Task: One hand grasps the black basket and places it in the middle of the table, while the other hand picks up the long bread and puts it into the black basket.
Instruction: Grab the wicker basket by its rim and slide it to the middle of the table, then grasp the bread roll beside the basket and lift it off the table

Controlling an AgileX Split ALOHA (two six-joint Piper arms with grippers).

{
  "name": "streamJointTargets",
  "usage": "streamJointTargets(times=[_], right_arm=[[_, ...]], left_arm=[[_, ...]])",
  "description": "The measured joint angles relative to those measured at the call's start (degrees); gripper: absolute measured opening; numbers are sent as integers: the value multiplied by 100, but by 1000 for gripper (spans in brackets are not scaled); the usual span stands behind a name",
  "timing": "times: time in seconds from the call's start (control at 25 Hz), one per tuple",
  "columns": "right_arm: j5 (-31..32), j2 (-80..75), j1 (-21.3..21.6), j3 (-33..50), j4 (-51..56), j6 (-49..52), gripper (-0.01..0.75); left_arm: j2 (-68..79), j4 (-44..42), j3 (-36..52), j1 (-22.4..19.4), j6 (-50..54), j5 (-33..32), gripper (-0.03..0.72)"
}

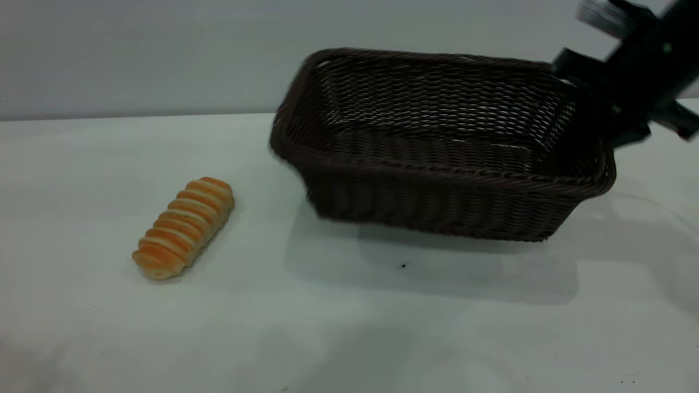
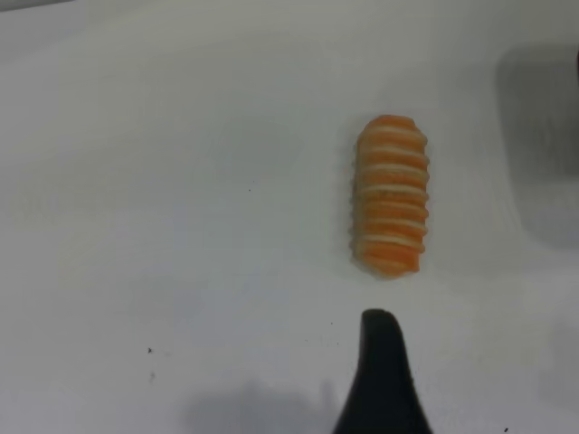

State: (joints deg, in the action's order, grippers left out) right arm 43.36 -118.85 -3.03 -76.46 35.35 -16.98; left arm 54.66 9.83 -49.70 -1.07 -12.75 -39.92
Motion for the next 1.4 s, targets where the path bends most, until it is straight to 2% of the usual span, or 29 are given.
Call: streamJointTargets(times=[0.24, 0.52, 0.6, 0.76, 0.84, 0.96, 1.08, 1.4], right_arm=[[-34, -378, -468, -398, -463, -13, 89], [-548, -863, -504, -422, -486, 0, 102], [-612, -886, -504, -423, -480, 6, 147], [-560, -761, -498, -441, -487, -151, 365], [-367, -553, -478, -474, -558, -311, 488], [-11, -34, -428, -567, -820, -464, 595], [388, 723, -403, -590, -1153, -498, 608], [2188, 2975, -396, -590, -1391, -498, 541]], left_arm=[[215, 108, 0, 0, -5, 27, 591], [898, 422, 0, 0, -153, 338, 591], [1221, 624, 0, 0, -289, 543, 591], [2040, 1086, 0, 5, -763, 866, 590], [2559, 1347, -5, 32, -1116, 1102, 590], [3284, 1530, -84, 161, -1534, 1376, 590], [4086, 1588, -320, 351, -1880, 1480, 590], [5913, 1593, -1301, 432, -2051, 1860, 590]])
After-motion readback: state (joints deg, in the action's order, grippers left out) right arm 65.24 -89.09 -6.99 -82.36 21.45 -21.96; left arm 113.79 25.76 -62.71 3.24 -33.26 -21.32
